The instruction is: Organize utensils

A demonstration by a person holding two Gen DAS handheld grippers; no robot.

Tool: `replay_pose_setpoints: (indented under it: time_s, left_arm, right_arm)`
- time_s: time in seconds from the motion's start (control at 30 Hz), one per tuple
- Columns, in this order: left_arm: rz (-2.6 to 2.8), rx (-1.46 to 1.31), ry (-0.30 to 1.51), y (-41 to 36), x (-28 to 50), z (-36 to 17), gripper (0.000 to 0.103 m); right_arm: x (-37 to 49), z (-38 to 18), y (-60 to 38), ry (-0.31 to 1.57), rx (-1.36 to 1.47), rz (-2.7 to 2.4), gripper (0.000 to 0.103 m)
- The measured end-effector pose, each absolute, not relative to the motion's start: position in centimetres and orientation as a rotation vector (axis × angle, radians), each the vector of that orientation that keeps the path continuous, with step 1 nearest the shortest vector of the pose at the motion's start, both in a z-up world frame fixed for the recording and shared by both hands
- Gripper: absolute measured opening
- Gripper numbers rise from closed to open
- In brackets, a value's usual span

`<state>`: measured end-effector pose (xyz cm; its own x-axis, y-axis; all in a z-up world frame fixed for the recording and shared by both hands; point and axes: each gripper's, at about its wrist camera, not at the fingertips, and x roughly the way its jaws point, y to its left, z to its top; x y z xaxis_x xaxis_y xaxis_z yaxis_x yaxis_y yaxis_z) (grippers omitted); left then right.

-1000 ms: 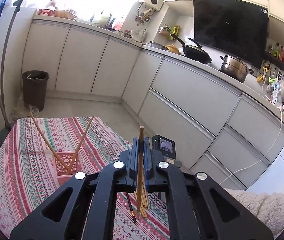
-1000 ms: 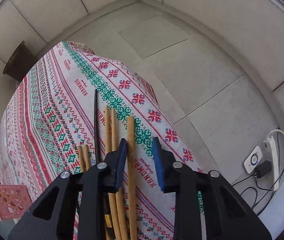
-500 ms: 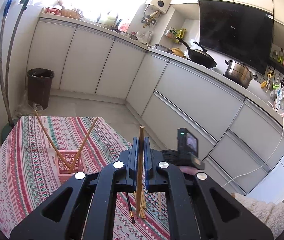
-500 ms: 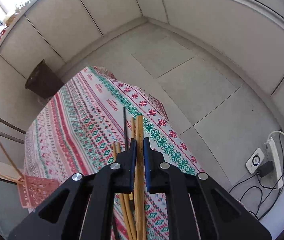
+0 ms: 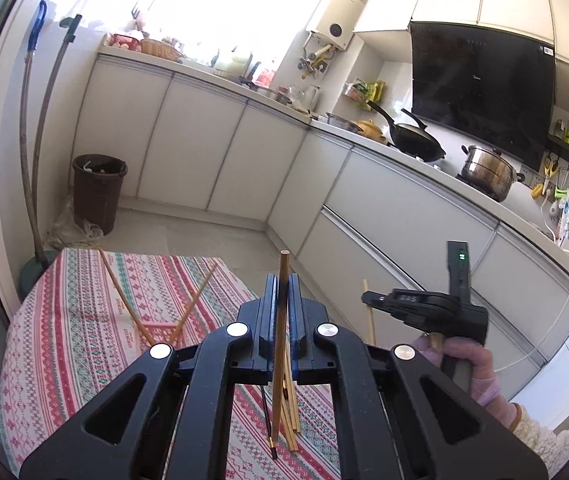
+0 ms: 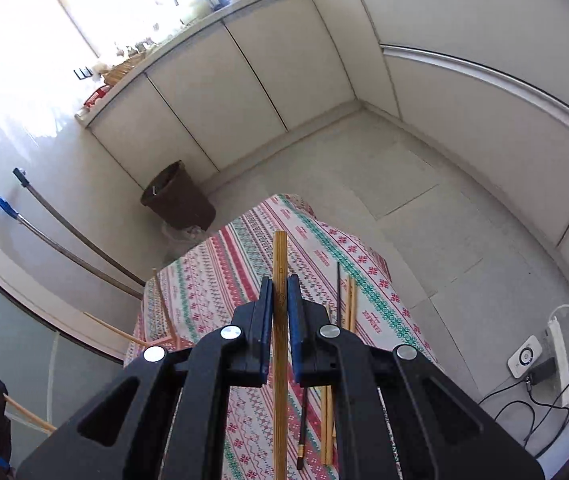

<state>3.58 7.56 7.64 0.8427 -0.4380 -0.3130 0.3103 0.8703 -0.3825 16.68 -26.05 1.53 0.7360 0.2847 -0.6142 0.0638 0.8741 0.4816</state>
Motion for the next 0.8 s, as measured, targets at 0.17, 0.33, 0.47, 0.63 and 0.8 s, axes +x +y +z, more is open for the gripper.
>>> replay_pose_setpoints:
  time_s: [0.17,0.33,0.47,0.63,0.8]
  left_arm:
    - [-0.358,-0.345,0.380,9.2,4.9,9.3,0.005]
    - [-0.279,-0.323,0.361,10.5,7.1,10.7,0.005]
    - [-0.218,-0.322,0.346,11.6,9.0,10.8,0.005]
    - [-0.190,-0.359,0.379,13.0,10.3,9.5,0.005]
    - [-0.059,-0.372,0.422,15.6,9.8,9.4,0.014]
  right_arm:
    - [16.8,4.2,-25.6,0.690,0.554,0.182,0.008]
    - [17.7,6.5,-25.2,0.635,0.610,0.210,0.008]
    - [17.7,8.2,-24.6,0.539,0.641,0.220,0.008]
    - [18.4,7.9,-22.3,0.512,0.608,0.234,0.008]
    - [19.1,6.6,-21.0,0.563,0.590,0.271,0.008]
